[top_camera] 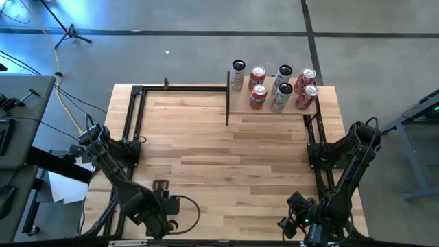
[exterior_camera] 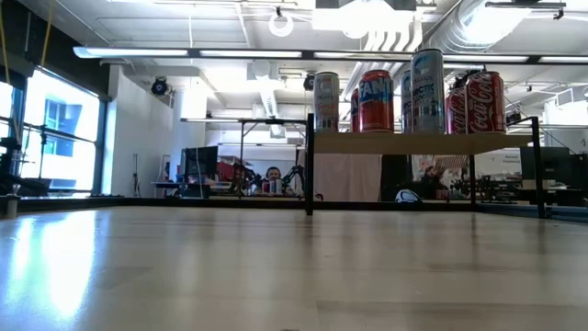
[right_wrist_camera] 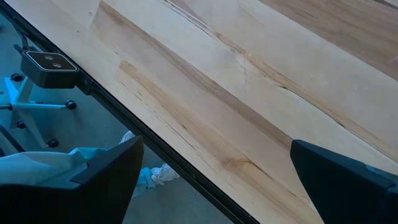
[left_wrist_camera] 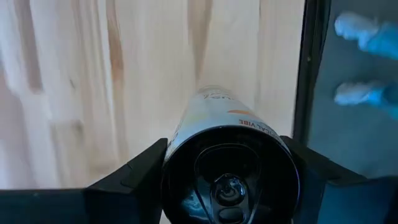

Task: Place canned beverage on shelf
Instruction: Put the white yellow soda can on the shelf aligned with the other white yellow soda can

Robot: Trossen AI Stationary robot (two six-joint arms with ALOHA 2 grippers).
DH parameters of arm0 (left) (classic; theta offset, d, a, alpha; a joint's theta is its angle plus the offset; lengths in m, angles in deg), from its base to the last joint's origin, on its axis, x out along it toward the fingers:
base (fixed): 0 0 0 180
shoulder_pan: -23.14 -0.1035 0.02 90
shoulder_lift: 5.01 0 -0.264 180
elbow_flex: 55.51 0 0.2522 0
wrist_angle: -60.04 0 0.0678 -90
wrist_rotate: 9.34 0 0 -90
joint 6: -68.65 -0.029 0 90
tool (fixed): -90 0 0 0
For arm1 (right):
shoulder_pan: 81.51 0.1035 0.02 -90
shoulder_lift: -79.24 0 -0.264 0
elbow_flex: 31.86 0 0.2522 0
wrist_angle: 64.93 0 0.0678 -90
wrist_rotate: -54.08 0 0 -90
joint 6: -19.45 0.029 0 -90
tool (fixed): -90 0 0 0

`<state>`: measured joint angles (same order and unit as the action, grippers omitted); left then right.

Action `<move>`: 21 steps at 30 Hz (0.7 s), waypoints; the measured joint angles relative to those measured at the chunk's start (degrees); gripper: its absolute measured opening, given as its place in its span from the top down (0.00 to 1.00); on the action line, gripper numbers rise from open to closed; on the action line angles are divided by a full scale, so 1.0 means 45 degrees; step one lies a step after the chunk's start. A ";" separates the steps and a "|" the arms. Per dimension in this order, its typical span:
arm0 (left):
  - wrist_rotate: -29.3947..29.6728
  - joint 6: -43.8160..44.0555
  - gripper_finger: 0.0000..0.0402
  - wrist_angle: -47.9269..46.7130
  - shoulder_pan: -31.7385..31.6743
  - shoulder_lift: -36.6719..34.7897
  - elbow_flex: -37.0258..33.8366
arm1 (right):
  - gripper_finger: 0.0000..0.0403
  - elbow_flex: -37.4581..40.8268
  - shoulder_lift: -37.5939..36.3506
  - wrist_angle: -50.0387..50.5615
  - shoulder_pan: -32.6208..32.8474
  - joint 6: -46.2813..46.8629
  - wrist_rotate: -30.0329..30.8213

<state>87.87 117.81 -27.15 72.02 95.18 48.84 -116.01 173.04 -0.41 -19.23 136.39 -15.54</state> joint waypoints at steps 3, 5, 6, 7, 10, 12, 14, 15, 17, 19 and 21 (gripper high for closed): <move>0.0098 -0.2316 0.46 -0.0073 -0.0347 0.0022 0.0365 | 0.02 0.0000 0.0000 -0.0005 0.0004 0.0002 0.0002; 0.0219 -0.3796 0.46 0.0052 -0.0618 0.0022 0.0592 | 0.02 0.0000 0.0000 -0.0005 0.0000 0.0003 0.0002; 0.0228 -0.4514 0.46 0.0111 -0.0775 0.0022 0.0677 | 0.02 0.0000 0.0000 -0.0005 0.0002 0.0002 0.0001; 0.0221 -0.5224 0.46 0.0164 -0.0943 0.0022 0.0754 | 0.02 0.0000 0.0000 -0.0008 0.0003 0.0001 0.0002; 0.0233 -0.7454 0.46 0.0832 -0.1560 0.0022 0.0815 | 0.02 0.0000 0.0000 -0.0005 0.0000 0.0002 0.0002; 0.0233 -0.8597 0.46 0.1263 -0.2068 0.0022 0.0815 | 0.02 0.0000 0.0000 -0.0010 0.0000 0.0001 0.0001; -0.0069 -0.9303 0.45 0.1589 -0.2690 0.0117 0.0824 | 0.02 0.0000 0.0000 -0.0008 0.0005 0.0002 0.0002; -0.0354 -0.9599 0.45 0.1770 -0.3024 0.0205 0.0824 | 0.02 0.0000 0.0000 -0.0008 0.0001 0.0003 0.0001; -0.0808 -1.0267 0.44 0.1980 -0.3689 0.0434 0.0824 | 0.02 0.0000 0.0000 -0.0010 0.0000 0.0002 0.0005; -0.1175 -1.0906 0.44 0.1988 -0.4264 0.0577 0.0824 | 0.02 0.0000 0.0000 -0.0007 0.0002 0.0000 0.0003; -0.1260 -1.1483 0.44 0.2033 -0.4801 0.0706 0.0837 | 0.02 0.0000 0.0000 -0.0006 0.0001 0.0000 0.0000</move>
<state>82.20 66.14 -18.00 50.41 98.36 52.61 -116.01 173.04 -0.44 -19.23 136.39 -15.54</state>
